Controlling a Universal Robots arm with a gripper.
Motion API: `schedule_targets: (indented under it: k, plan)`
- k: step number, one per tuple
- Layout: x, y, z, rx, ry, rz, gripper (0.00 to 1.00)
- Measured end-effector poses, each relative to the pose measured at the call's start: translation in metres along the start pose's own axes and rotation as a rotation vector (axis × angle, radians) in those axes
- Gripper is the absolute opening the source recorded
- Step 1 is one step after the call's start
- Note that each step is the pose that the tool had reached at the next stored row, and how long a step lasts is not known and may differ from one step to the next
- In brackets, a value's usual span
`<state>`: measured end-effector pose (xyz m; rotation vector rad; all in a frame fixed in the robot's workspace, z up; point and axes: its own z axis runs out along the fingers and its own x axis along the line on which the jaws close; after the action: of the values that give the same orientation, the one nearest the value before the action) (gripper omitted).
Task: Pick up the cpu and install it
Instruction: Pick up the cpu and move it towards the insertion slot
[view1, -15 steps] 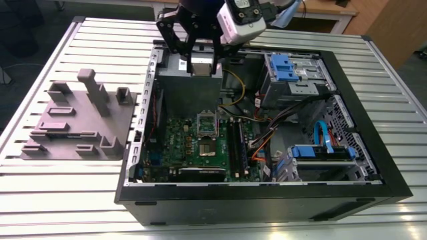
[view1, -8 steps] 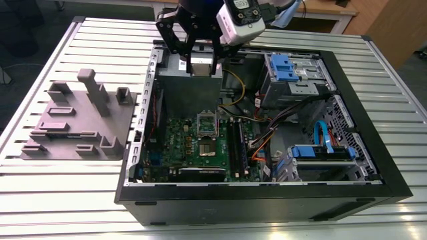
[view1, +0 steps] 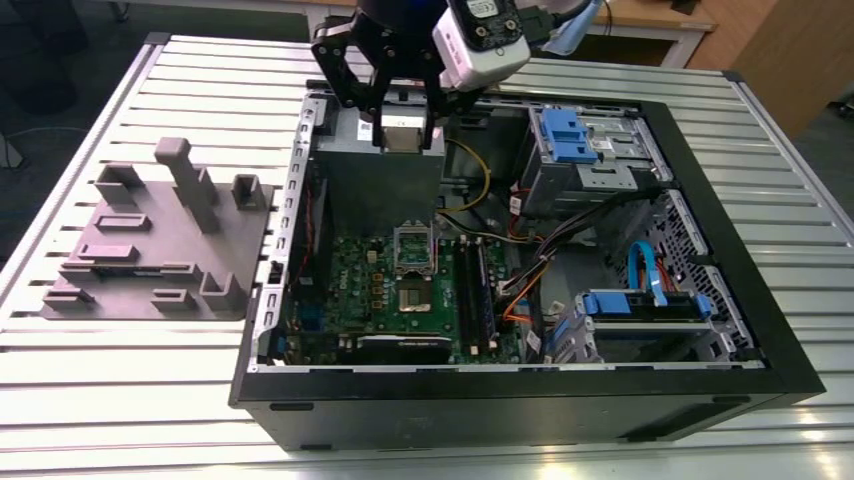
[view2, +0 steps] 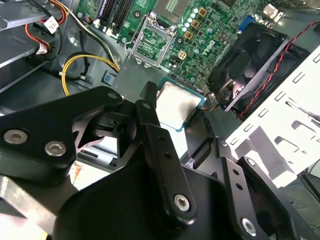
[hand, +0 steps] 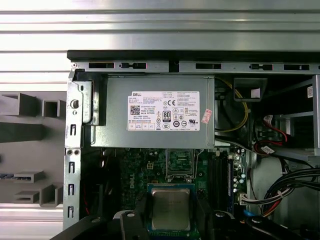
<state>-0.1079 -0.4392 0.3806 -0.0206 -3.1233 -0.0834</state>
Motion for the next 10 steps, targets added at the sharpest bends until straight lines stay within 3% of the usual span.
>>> schedule_targets:
  k: [10]
  plan:
    - [-0.0092,0.0001,-0.0002,0.0,0.0,0.0,0.47]
